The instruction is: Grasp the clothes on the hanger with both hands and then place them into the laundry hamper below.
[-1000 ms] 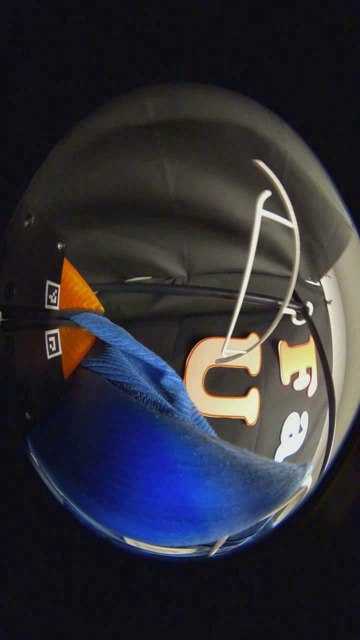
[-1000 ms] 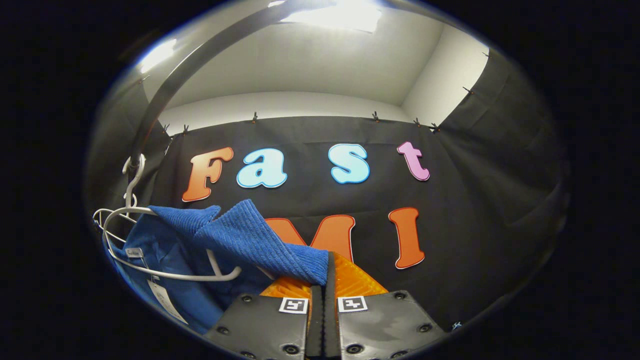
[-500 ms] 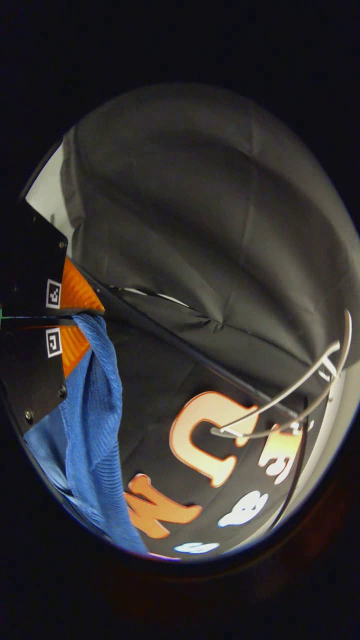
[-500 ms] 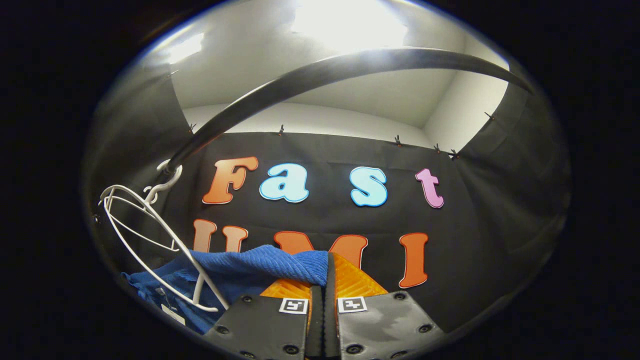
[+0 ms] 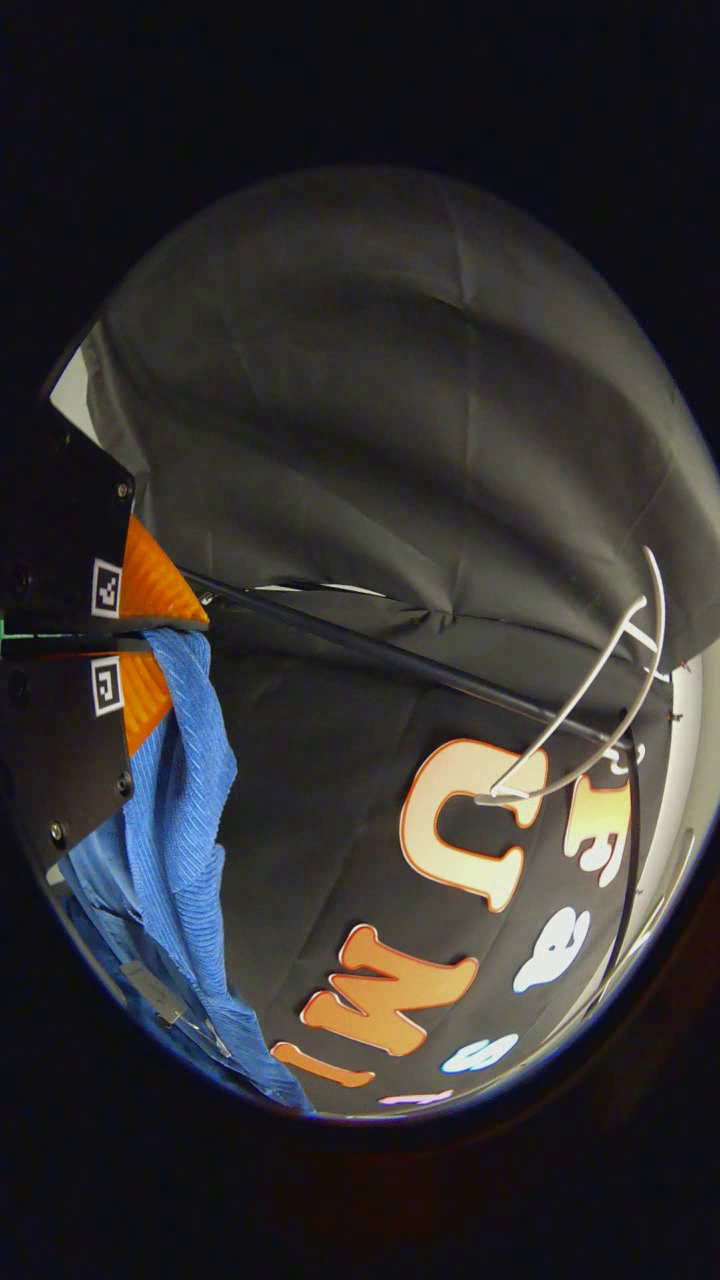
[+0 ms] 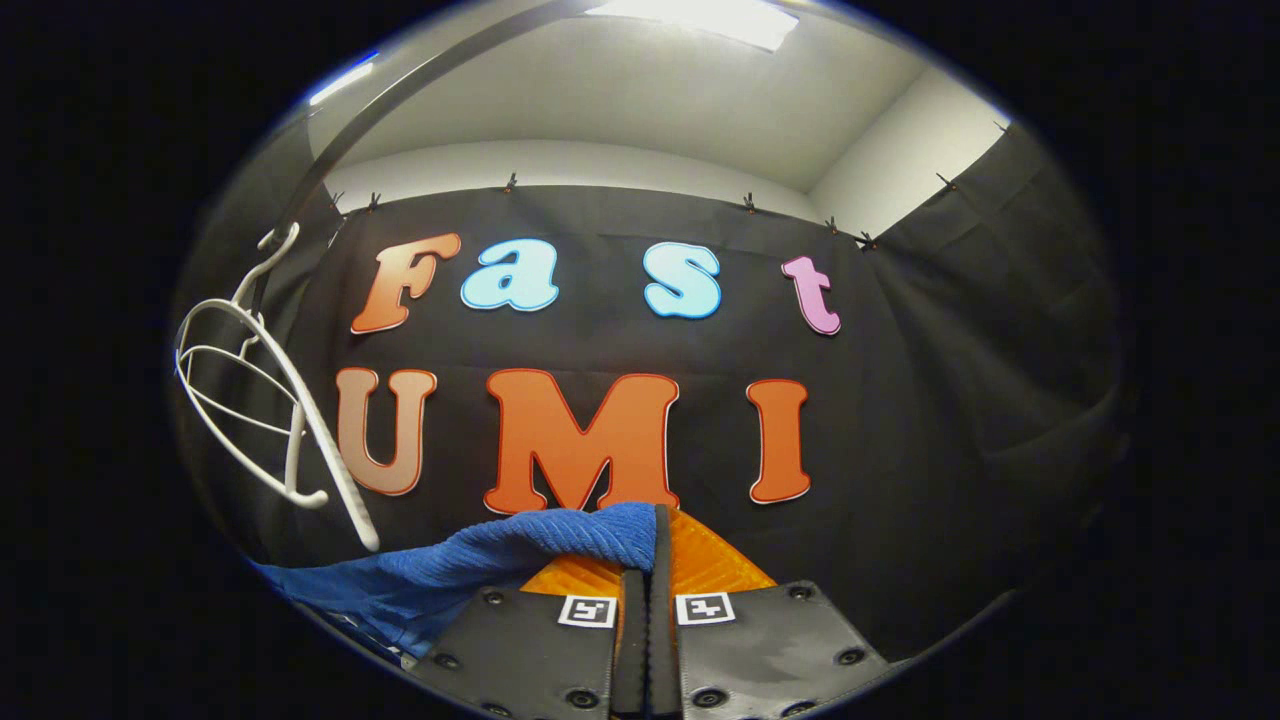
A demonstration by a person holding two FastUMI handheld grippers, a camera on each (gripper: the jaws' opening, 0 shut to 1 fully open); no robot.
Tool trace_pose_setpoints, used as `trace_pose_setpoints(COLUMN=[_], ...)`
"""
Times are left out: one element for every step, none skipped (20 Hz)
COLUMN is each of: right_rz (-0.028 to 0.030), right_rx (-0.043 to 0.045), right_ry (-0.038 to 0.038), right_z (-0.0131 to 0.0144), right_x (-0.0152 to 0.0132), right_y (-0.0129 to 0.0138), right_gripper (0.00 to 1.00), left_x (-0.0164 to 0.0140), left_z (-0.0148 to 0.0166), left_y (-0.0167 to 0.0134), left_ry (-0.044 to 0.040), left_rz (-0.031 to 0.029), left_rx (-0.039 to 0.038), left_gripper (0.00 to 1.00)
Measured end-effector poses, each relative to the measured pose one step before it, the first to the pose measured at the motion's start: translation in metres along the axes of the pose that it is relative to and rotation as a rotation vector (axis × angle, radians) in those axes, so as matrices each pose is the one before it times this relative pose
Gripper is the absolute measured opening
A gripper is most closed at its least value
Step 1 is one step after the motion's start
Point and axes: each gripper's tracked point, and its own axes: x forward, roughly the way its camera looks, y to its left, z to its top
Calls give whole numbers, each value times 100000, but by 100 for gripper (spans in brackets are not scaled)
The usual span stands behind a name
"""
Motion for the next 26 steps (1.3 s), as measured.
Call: trace_pose_setpoints(right_rz=[155,657,1021,1697,2305,2294,2826,3393,4374,4061,3906,4058,4293,4303,3931,3371,2979,2652,2541,2296,1767,1401,906,672,466,-323], right_rx=[-1587,-1287,-969,-654,-344,-4,159,851,1282,765,50,113,1065,2237,2832,2481,2027,1530,1212,995,879,1251,1891,2242,2428,2197], right_ry=[758,260,376,502,1080,970,1494,1742,2195,2028,2415,2280,2142,2427,2876,2886,3305,3140,3698,4076,4892,4628,4382,5018,5304,5609], right_z=[-290,-130,-88,113,-84,-250,-374,-434,-677,-836,-977,-1000,-998,-1066,-1285,-1570,-1427,-1423,-1637,-1822,-1850,-1884,-1865,-1910,-2313,-2388], right_x=[-505,-723,-629,-518,-477,-546,-647,-523,-573,-329,-356,-198,-281,-172,-70,-174,199,378,152,283,435,173,493,528,512,798], right_y=[-343,-243,-93,201,364,503,722,974,1419,1499,1420,1590,1685,1832,1681,1360,1228,905,877,737,453,241,144,29,-152,-344], right_gripper=[8,8,8,8,8,8,8,8,8,8,8,8,8,8,8,8,8,8,8,5,9,9,9,9,9,9], left_x=[-925,-834,-682,-571,-506,-685,-817,-815,-600,-496,-271,40,-165,115,405,282,283,292,408,512,429,673,791,1044,914,767], left_z=[444,451,364,569,560,484,-124,22,-222,-527,-514,-391,-505,-693,-989,-775,-857,-864,-1035,-1249,-1779,-1523,-1803,-1902,-1905,-1870], left_y=[-105,53,-49,-197,-380,-488,-481,-800,-1030,-1111,-1077,-1147,-1203,-1443,-1412,-1320,-1132,-1068,-1190,-1177,-1038,-918,-863,-370,22,534], left_ry=[-805,-862,-932,-1077,-801,-638,-324,179,785,1075,1117,1136,1253,1574,1724,1643,1899,2163,2752,3580,4319,3717,4770,4974,5368,5570], left_rz=[-286,-76,-467,-720,-893,-1388,-2028,-2607,-2363,-1890,-2009,-2193,-2516,-2685,-2608,-2330,-1905,-1979,-2124,-2276,-3039,-2438,-2264,-418,1441,2306], left_rx=[2274,2167,1678,1243,928,505,-283,-497,-145,396,678,586,243,-271,-615,-523,-21,624,895,606,184,-529,-960,-1018,-1059,-1384], left_gripper=[1,1,0,1,1,1,1,1,1,1,1,1,1,1,1,1,1,1,1,1,1,1,2,1,2,2])
